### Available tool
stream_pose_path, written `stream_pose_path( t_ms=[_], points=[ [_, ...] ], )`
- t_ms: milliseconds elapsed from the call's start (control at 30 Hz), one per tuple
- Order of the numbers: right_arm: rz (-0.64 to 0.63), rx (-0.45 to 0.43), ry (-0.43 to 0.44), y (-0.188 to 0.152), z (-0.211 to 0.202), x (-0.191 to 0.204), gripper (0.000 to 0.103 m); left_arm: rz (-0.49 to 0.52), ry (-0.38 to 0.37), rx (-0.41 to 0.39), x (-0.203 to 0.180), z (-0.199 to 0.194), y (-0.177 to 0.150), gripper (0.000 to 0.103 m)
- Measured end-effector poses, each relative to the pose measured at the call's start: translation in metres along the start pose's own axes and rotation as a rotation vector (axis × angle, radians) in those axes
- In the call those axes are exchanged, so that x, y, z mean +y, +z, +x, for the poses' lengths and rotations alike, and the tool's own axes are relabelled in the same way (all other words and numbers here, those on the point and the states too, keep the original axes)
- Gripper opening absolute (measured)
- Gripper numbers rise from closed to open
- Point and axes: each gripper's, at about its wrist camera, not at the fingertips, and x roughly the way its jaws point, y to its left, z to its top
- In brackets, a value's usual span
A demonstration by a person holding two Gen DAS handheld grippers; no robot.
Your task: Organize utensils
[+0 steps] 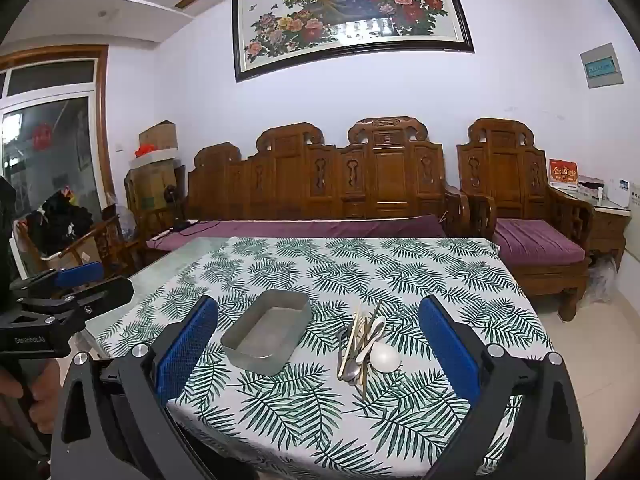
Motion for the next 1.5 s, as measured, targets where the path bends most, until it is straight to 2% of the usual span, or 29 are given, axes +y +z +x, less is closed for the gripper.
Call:
stream_pose_path(
  t_ms=[1500],
  points=[
    [0.01,-0.006,0.003,-0.0005,0.0003,-0.0009,0.1,0.001,-0.01,-0.019,-0.0022,-0.0044,0.0018,0.096]
  ],
)
